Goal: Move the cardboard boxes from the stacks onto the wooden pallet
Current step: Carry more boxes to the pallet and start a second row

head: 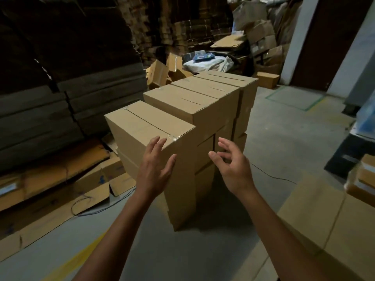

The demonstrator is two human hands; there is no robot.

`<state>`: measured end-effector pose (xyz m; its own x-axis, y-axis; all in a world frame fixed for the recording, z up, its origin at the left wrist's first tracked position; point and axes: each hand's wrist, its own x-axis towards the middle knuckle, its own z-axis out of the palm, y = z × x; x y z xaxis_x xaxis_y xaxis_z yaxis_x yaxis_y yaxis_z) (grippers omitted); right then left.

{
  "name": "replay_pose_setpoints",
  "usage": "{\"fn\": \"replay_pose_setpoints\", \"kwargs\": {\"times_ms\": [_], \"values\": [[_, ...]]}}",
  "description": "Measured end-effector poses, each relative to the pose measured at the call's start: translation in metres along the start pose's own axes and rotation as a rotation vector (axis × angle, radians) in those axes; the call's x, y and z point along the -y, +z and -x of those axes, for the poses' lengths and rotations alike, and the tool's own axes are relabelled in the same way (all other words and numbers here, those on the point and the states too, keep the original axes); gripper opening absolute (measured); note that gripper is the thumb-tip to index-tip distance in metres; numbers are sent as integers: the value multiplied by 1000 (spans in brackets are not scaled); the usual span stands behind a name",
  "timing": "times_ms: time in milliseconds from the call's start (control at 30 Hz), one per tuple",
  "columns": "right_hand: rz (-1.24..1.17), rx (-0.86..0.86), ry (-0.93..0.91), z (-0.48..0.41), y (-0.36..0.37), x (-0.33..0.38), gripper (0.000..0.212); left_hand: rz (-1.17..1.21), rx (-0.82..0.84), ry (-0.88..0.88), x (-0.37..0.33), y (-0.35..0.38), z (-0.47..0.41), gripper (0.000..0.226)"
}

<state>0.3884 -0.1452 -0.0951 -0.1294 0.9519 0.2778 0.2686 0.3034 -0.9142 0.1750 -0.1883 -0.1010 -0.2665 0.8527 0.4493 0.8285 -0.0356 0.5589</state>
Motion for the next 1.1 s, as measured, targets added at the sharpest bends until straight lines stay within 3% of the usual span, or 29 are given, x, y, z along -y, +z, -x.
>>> {"fn": "replay_pose_setpoints", "kwargs": {"times_ms": [267, 533, 633, 767, 867, 933, 1100], "values": [[82, 109, 98, -129, 56, -43, 57, 82, -99, -293, 67, 34, -84, 54], [153, 176, 309, -228, 130, -94, 63, 920, -284, -1190, 145, 71, -139, 58], [126, 169, 412, -258, 153, -114, 71, 1129, -329, -1427, 169, 84, -154, 60], [-51, 90, 611, -286, 169, -140, 80, 1135, -323, -1468, 180, 100, -167, 60], [-216, 96, 734, -296, 179, -152, 67, 1171, -306, -1419, 180, 108, -172, 48], [-235, 92, 745, -297, 186, -153, 57, 1190, -280, -1365, 180, 112, -174, 40], [-177, 136, 748, -292, 193, -145, 67, 1214, -170, -1289, 191, 110, -169, 44]]}}
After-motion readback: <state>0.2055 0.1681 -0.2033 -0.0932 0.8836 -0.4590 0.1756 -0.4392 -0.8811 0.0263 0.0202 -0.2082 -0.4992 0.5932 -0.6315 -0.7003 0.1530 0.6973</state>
